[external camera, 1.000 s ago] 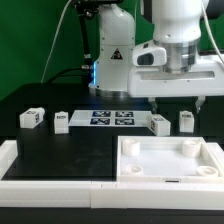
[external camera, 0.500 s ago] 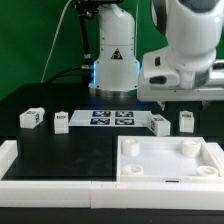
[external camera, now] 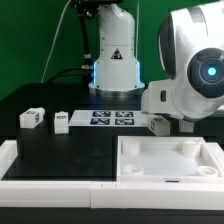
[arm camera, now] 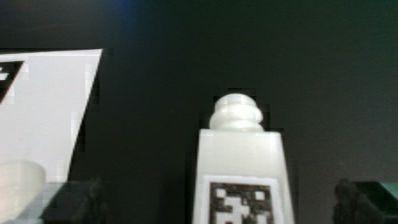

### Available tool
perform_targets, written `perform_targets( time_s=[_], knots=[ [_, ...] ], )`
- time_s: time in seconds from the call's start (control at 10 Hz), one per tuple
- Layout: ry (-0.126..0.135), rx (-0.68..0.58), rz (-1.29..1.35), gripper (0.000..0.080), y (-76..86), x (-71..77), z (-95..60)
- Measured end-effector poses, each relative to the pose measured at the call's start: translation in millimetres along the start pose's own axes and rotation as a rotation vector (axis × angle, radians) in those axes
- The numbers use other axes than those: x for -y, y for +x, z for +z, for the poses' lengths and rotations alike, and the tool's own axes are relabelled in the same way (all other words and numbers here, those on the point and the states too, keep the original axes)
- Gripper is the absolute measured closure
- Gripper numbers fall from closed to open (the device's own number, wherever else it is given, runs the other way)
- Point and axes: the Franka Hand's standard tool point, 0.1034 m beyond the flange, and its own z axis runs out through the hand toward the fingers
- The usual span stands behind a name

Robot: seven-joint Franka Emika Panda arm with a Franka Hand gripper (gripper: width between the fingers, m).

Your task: Assemble one leg

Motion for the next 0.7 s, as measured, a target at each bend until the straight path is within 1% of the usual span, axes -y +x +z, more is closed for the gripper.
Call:
perform_targets(
  time_s=[0.4,0.7],
  knots=[
    [-0.006,-0.005,0.010,0.0151,6.2,2.7,10.0],
    [-0.007,-0.014,0.001,0.0151,8.8,4.1,11.0]
  ],
)
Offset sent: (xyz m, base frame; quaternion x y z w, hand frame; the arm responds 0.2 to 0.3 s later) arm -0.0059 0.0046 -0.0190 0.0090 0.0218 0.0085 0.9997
